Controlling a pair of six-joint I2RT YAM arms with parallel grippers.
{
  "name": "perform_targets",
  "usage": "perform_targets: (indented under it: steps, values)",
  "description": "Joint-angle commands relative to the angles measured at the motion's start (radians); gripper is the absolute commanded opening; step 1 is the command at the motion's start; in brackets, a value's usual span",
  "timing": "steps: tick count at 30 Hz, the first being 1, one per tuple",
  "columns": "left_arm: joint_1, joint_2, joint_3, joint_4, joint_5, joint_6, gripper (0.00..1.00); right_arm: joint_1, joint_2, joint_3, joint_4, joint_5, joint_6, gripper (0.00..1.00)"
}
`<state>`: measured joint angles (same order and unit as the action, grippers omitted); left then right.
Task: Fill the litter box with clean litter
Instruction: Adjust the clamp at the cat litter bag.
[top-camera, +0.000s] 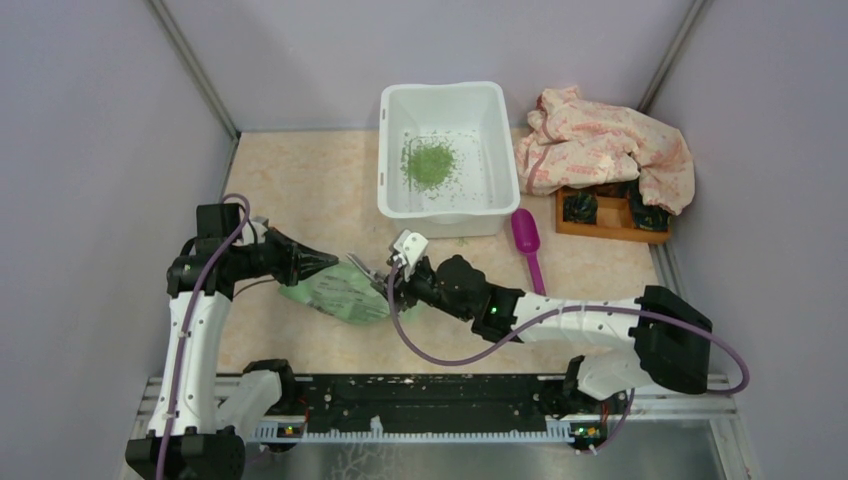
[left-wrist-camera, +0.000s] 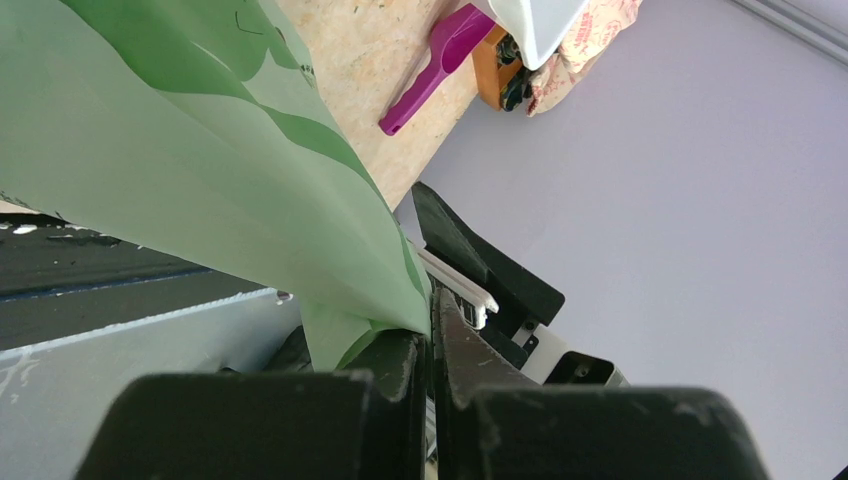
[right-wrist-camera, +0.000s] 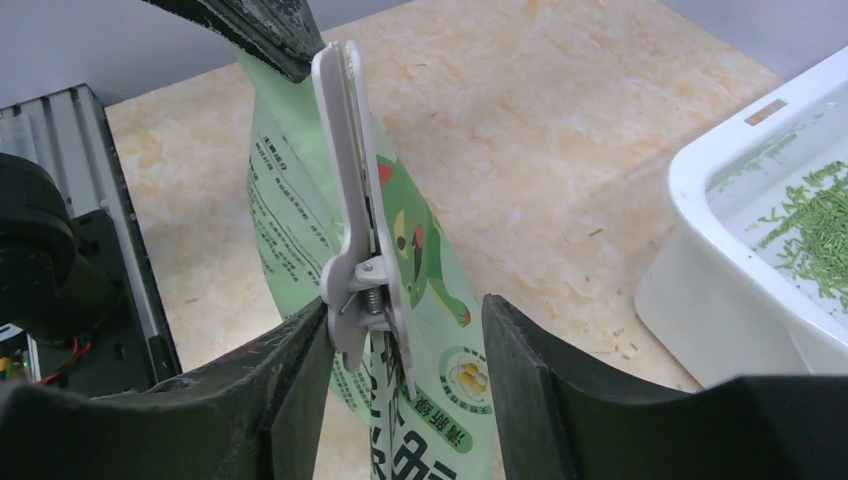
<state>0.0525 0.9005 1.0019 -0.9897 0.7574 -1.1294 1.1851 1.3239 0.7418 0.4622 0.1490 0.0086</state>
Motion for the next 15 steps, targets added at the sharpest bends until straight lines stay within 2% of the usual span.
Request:
perform_targets:
  steps: [1,5,7,9,15]
  values:
    - [-0.001,-0.021,0.025,0.084,0.069,-0.013,0.04,0.01,0.019,0.076,0.019,0.02,-0.018,0.53]
    - [-0.002,-0.022,0.027,0.084,0.068,-0.015,0.04,0.01,0.034,0.102,-0.012,0.024,-0.038,0.44]
    - [-0.002,-0.023,0.027,0.083,0.071,-0.016,0.04,0.011,0.045,0.128,-0.059,0.023,-0.045,0.35]
    - [-0.002,-0.024,0.03,0.084,0.071,-0.016,0.04,0.01,0.059,0.158,-0.109,0.022,-0.056,0.22]
    - [-0.001,-0.023,0.04,0.081,0.073,-0.015,0.04,0.01,0.097,0.26,-0.285,-0.034,-0.121,0.05]
